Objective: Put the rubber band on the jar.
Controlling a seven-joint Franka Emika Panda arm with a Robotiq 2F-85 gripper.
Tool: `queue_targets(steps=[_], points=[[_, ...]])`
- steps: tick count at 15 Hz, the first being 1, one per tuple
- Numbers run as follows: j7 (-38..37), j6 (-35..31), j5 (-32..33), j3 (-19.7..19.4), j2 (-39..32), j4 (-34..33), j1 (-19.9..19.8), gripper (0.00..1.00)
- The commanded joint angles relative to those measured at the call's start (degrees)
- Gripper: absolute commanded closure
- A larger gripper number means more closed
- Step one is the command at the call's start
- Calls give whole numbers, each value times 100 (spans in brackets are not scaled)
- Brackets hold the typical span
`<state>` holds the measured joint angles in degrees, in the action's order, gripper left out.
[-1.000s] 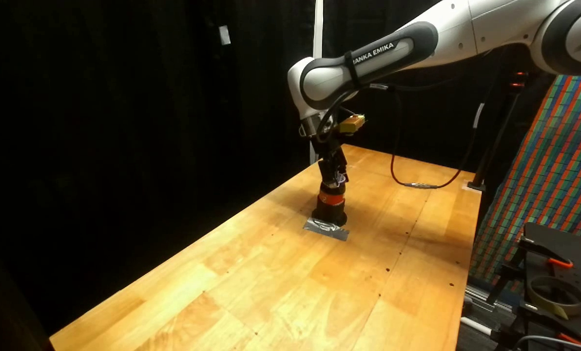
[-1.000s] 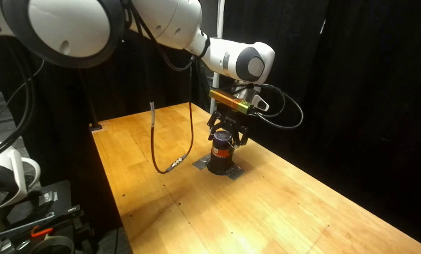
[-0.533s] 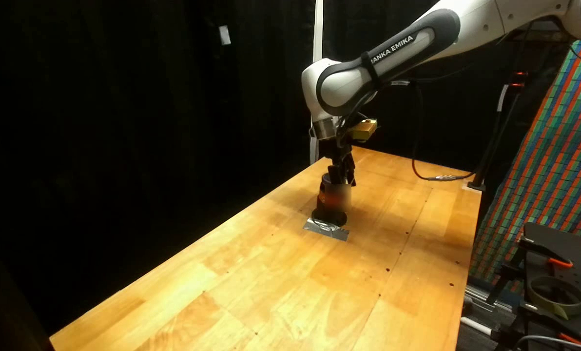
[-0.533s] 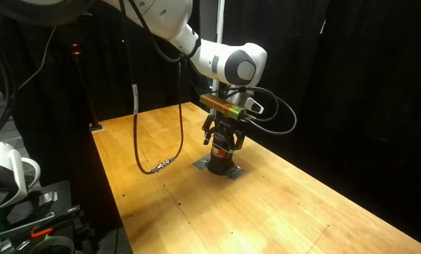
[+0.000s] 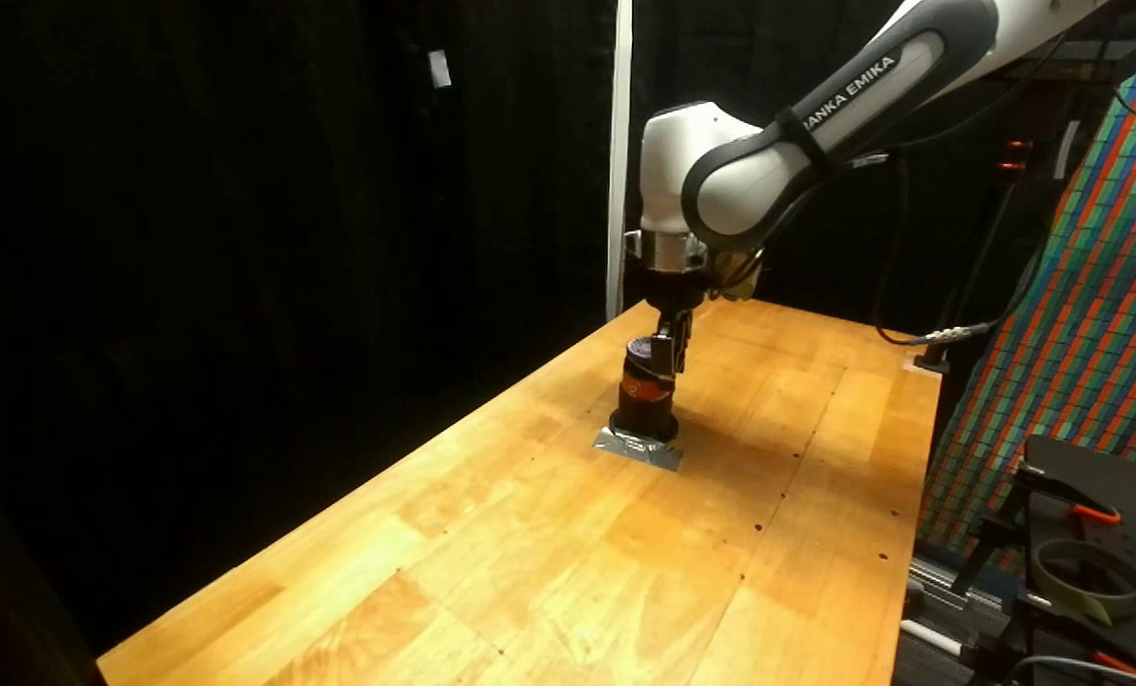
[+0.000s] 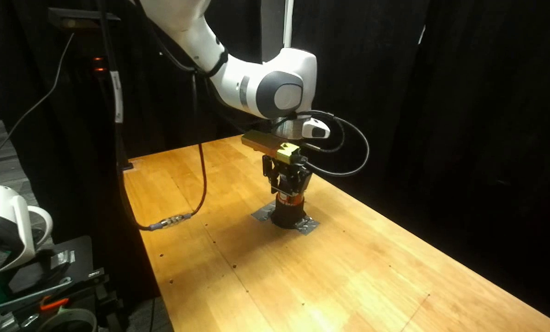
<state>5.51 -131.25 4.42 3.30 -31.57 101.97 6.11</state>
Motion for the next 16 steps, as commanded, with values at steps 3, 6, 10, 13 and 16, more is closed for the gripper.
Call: queue_targets(steps=[3, 6, 10, 13, 16], points=[[-606, -2129, 654, -240, 1119, 2081, 169, 82], [-1098, -3484, 1361, -624, 1484, 3045, 418, 89], [-2669, -5491, 3351, -2252, 1907, 4116, 1410, 87], [-2654, -6450, 3885, -3601, 1902, 4197, 2160, 88], [-1364, -7892, 2546, -4968, 1430, 4724, 3332, 88]])
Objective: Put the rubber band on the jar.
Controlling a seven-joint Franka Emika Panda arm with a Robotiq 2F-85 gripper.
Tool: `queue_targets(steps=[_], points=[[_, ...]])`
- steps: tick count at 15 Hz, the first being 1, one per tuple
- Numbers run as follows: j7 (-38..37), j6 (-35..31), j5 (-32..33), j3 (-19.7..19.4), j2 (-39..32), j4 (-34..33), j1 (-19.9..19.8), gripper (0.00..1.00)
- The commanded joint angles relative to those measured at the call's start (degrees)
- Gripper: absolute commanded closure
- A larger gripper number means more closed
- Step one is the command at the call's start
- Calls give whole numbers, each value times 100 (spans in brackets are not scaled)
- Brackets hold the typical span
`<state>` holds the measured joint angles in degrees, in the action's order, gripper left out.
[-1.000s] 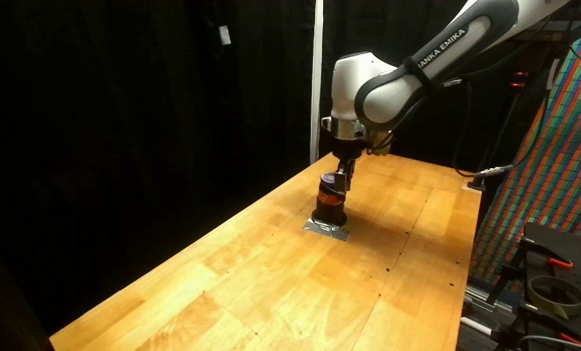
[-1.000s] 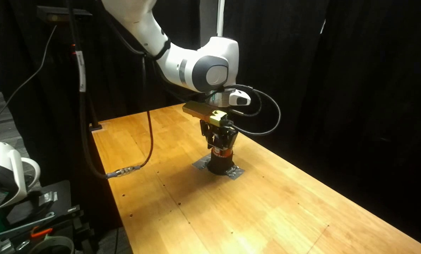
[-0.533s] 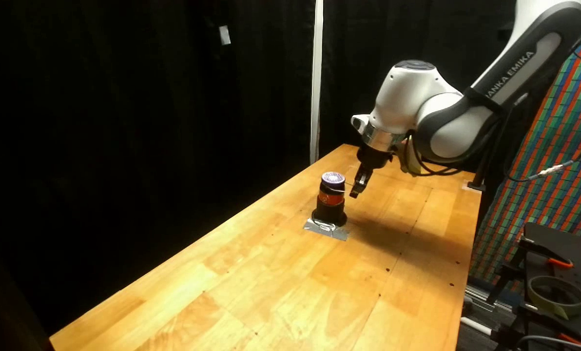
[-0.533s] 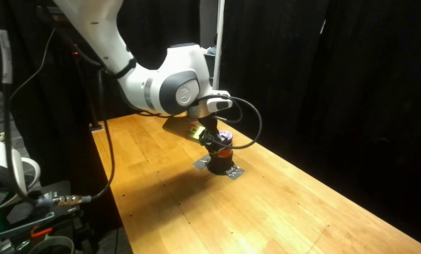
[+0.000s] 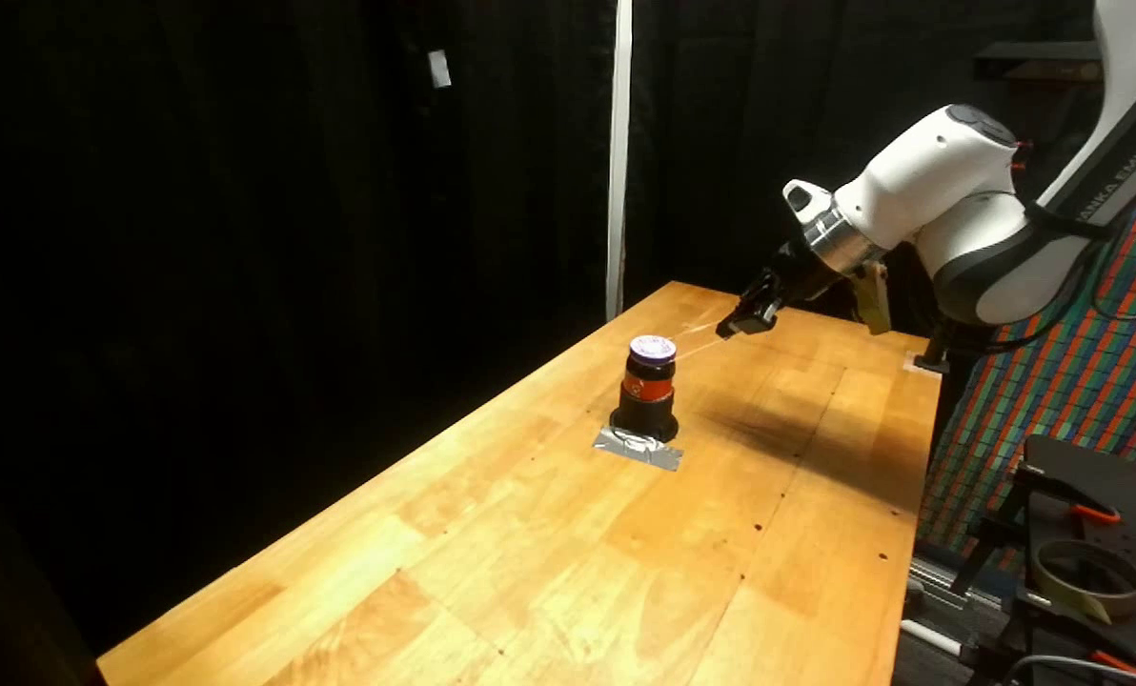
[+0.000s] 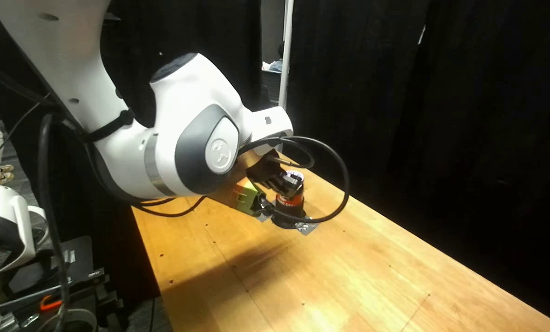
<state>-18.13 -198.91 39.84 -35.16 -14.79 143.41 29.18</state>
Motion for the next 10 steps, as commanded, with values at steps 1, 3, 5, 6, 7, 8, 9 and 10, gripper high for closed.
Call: queue_targets(steps=[1, 3, 5, 6, 7, 8, 9, 10], points=[[1347, -1537, -1396, -1245, -321, 845, 1239, 87], [1733, -2407, -1974, -1192, -585, 1346, 1497, 87], [2473, -3114, -2693, 122, -633, 1731, 610, 88], [1856, -3624, -2373, -645, -1106, 1779, 1428, 87], [1820, -3921, -2397, -329, -1515, 1507, 1240, 88], [1991, -4360, -2590, -305, -1710, 1565, 1340, 87], [2083, -4700, -2750, -248, -1901, 1552, 1386, 87], [2154, -5098, -3042, -175, -2129, 1524, 1447, 87]])
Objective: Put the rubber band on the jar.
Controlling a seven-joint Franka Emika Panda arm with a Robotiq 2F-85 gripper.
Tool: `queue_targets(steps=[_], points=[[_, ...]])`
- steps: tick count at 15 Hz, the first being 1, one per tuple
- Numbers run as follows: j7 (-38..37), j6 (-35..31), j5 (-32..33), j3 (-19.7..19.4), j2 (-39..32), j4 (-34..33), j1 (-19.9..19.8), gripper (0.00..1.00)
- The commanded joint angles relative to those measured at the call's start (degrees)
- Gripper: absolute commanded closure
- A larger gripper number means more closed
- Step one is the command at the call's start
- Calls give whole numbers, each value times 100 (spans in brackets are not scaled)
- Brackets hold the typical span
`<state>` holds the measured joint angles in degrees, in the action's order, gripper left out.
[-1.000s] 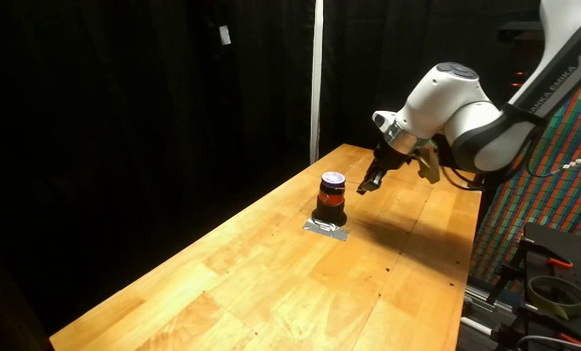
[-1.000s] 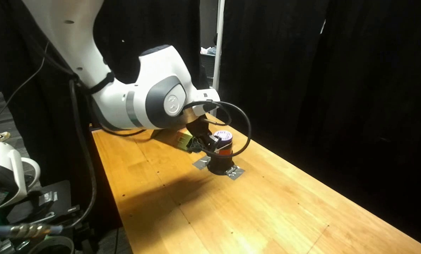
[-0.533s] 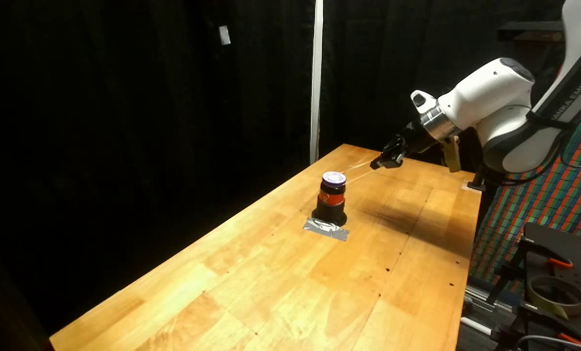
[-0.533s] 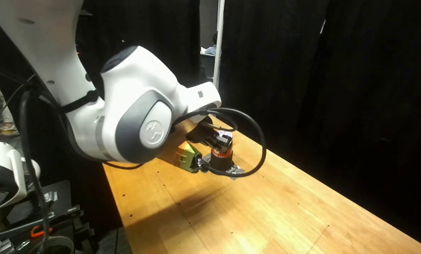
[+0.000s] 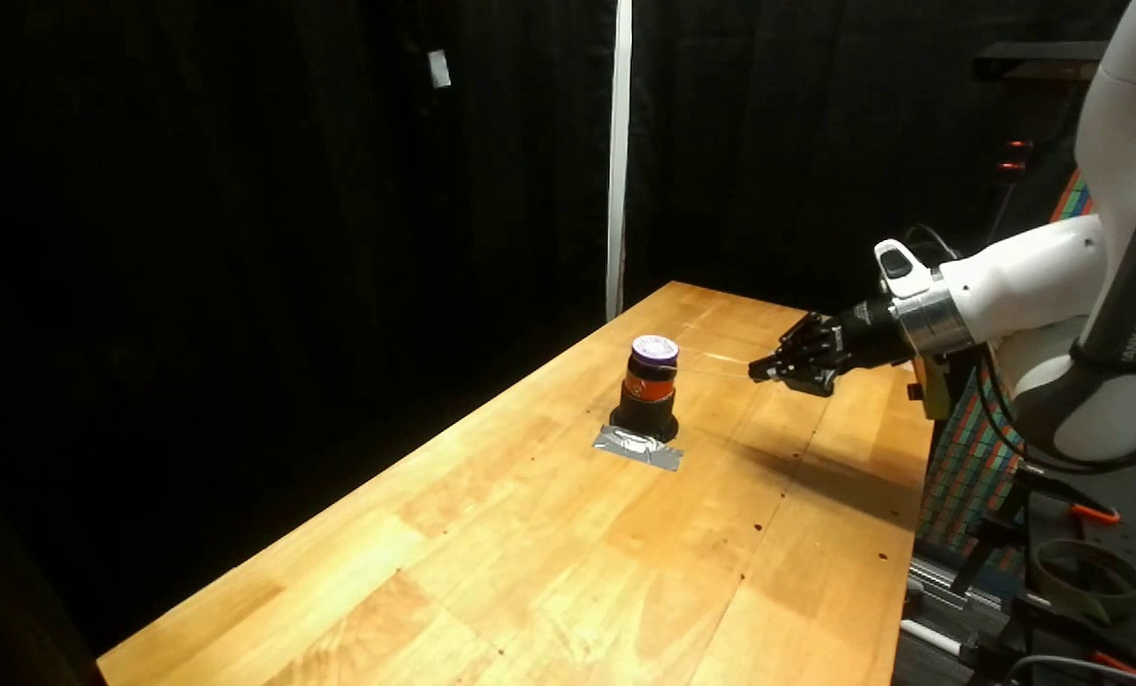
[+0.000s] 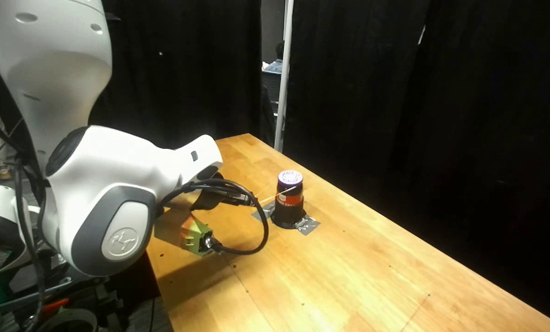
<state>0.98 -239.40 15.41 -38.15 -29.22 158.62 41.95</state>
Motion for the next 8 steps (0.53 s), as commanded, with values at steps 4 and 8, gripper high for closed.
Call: queue_targets(steps=[4, 8], points=[[1759, -241, -2546, 1794, 328, -567, -565, 88], [1128, -428, -3117, 1035, 2, -650, 476, 64]])
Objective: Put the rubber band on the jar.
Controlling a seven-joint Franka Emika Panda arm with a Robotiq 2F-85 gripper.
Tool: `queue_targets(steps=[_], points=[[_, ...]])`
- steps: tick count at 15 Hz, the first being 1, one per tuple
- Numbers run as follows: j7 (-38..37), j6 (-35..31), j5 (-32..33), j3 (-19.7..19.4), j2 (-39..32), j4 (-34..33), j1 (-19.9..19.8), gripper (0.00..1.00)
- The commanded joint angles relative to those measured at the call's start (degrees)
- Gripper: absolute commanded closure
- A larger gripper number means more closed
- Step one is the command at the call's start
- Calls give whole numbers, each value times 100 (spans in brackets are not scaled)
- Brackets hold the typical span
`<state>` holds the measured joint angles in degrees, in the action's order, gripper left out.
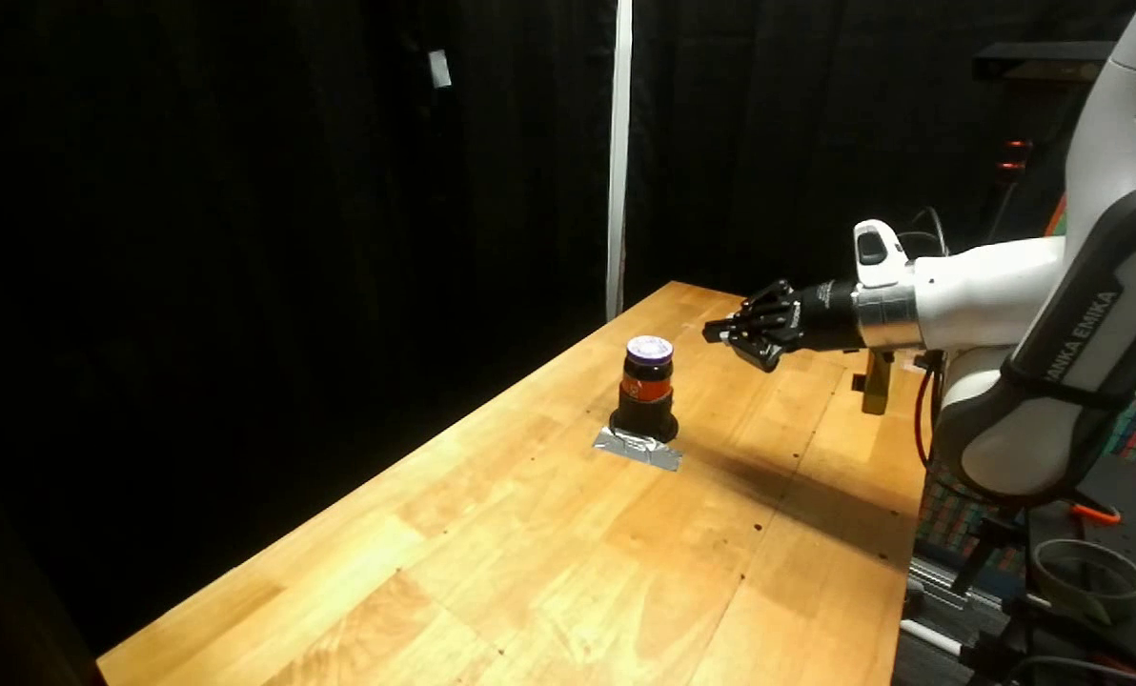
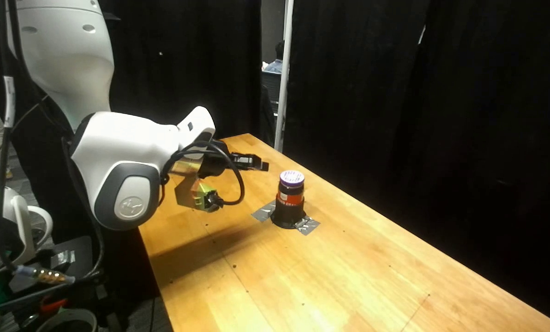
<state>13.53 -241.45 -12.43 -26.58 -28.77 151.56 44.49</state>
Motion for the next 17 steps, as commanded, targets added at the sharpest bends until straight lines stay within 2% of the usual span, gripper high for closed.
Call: queue_targets(steps=[1, 2, 4, 5, 6, 9, 11, 13, 17], points=[[458, -145, -510, 730, 279, 208, -597, 64], [779, 747, -630, 702, 867, 309, -582, 63], [1510, 1639, -1185, 826, 1391, 516, -727, 49], [1861, 2091, -1686, 882, 1531, 455, -712, 42], [2262, 2583, -2283, 681, 1681, 383, -443, 33], [3587, 3924, -3735, -623, 1718, -94, 542, 11], [4398, 4330, -4709, -1226, 1494, -332, 1076, 0], [5124, 4619, -5668, -1741, 1328, -463, 1612, 0], [5628, 4994, -6488, -2500, 1209, -369, 2409, 0]])
